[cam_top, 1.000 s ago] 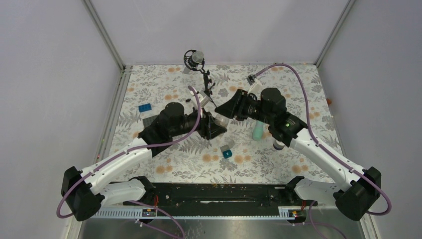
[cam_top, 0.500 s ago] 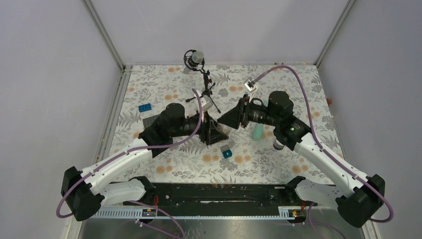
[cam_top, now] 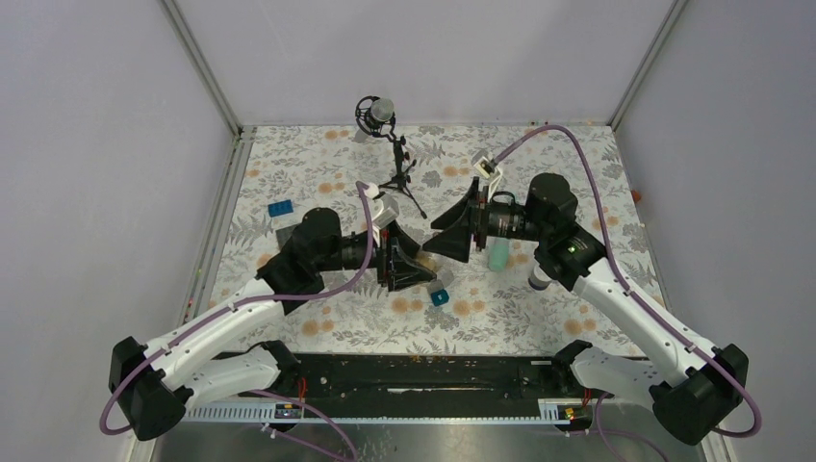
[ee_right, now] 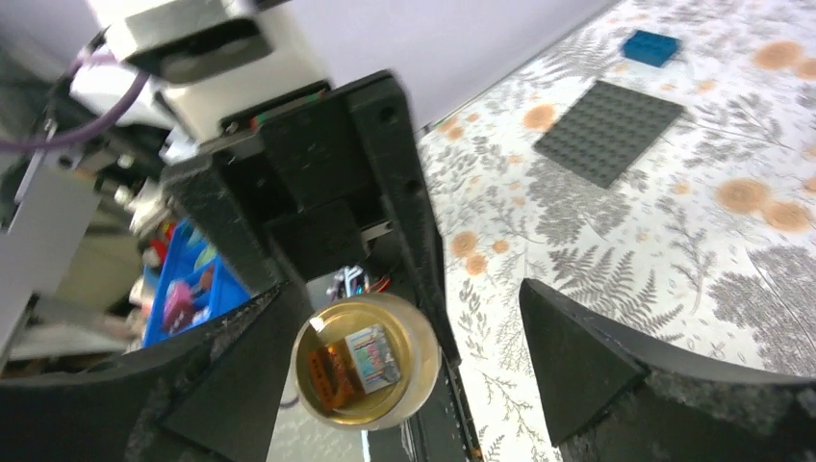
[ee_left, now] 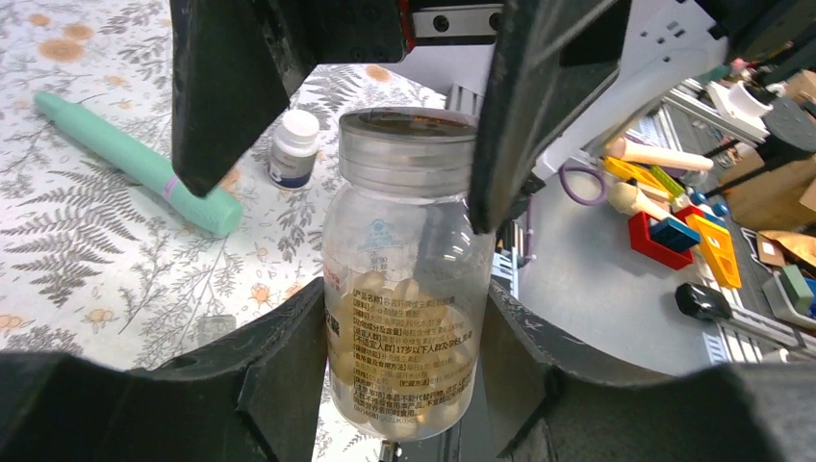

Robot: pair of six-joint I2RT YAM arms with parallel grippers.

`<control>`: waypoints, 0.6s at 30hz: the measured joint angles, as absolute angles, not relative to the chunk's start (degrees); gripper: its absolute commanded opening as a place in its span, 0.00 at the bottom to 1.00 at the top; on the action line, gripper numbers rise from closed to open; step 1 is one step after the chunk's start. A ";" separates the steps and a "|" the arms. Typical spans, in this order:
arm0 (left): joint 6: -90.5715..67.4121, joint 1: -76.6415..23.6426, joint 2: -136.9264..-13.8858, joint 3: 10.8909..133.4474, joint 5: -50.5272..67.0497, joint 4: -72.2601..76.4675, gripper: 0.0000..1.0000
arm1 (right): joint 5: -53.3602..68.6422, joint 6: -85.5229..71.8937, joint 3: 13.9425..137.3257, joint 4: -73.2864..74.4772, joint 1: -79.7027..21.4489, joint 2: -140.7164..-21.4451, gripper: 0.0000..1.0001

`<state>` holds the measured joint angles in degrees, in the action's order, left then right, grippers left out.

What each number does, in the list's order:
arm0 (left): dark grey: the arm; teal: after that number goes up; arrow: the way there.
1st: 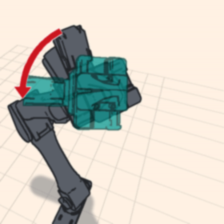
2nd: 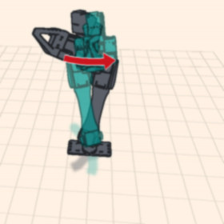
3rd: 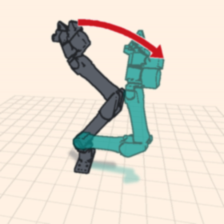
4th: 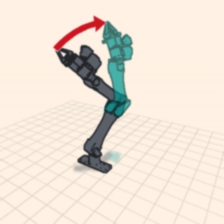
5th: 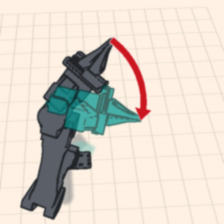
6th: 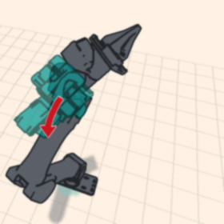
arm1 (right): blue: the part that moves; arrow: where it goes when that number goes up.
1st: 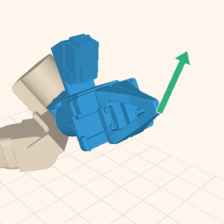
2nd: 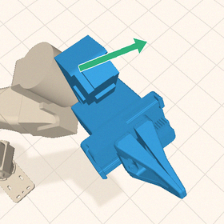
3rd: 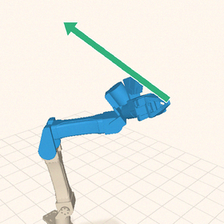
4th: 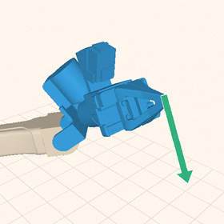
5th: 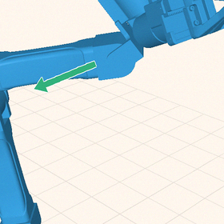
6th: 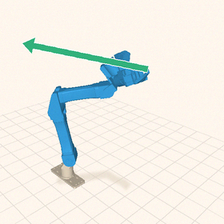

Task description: Sort the pills into containers

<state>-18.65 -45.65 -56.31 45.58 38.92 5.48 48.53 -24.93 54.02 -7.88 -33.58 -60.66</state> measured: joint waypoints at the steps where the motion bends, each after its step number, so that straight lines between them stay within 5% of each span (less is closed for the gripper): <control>1: -18.65 -45.65 -56.31 45.60 38.44 5.67 0.00 | 46.26 -26.02 54.41 -7.40 -33.63 -60.77 0.91; 10: -18.98 -45.63 -59.29 45.76 26.74 4.69 0.00 | 25.19 -39.53 54.85 -3.11 -36.32 -61.47 0.69; 18: -19.90 -45.63 -61.32 46.48 20.34 2.52 0.00 | 19.94 -42.35 55.79 2.79 -37.43 -61.60 0.75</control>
